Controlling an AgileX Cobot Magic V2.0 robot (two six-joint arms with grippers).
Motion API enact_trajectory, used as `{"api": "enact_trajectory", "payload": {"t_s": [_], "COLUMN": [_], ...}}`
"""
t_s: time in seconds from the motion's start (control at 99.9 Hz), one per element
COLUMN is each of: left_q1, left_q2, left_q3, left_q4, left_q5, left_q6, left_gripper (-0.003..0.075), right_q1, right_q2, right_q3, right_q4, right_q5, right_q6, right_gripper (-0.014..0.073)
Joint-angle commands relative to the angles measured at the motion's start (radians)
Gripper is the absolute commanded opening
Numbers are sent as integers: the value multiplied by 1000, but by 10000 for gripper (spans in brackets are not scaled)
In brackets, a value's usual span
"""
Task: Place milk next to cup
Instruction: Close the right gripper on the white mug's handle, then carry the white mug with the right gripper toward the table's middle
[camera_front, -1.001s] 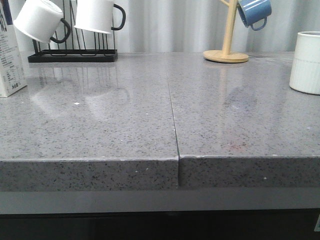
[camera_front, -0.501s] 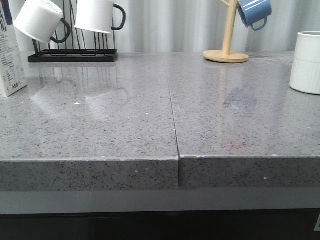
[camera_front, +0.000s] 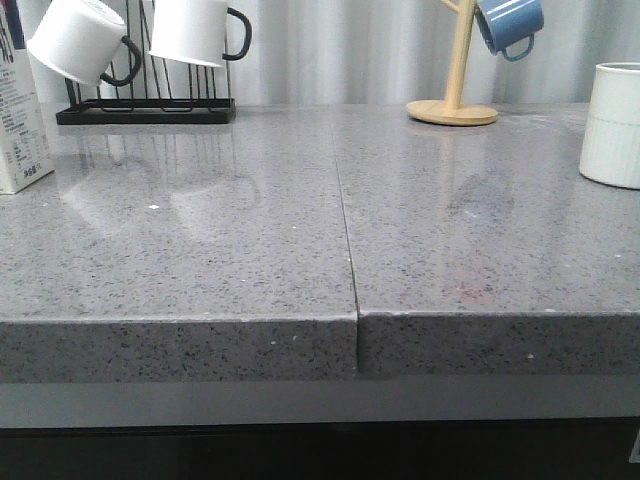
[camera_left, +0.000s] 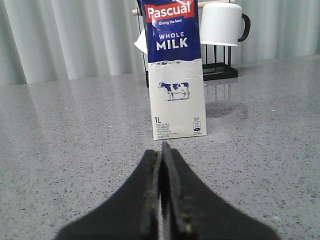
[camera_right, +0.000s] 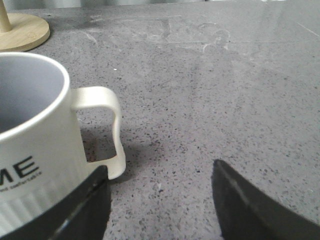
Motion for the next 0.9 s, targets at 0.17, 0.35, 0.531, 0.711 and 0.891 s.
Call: {"api": "enact_trajectory", "payload": {"t_s": [0.17,0.35,0.531,0.711,0.891], "left_q1": [-8,-8,-8,-8,-8], "left_q2": [-31,-31,-31,-31,-31], "left_q3": [51,51,51,51,51], "left_q4": [-6,-6,-6,-6,-6], "left_q5": [-84,-84,-84,-84,-84], "left_q6": [-7,-7,-7,-7,-7], "left_gripper": [-21,-21,-20,-20,-20], "right_q1": [-5,-5,-5,-5,-5], "right_q2": [42,79,114,165,231], "right_q3": [-33,-37,-85,-153,-216], "right_q4": [-76,-76,-76,-90,-97], "right_q5": [-181,-215,-216,-216,-219], "right_q6": [84,84,84,90,119], "right_gripper": [454,454,454,454,454]}}
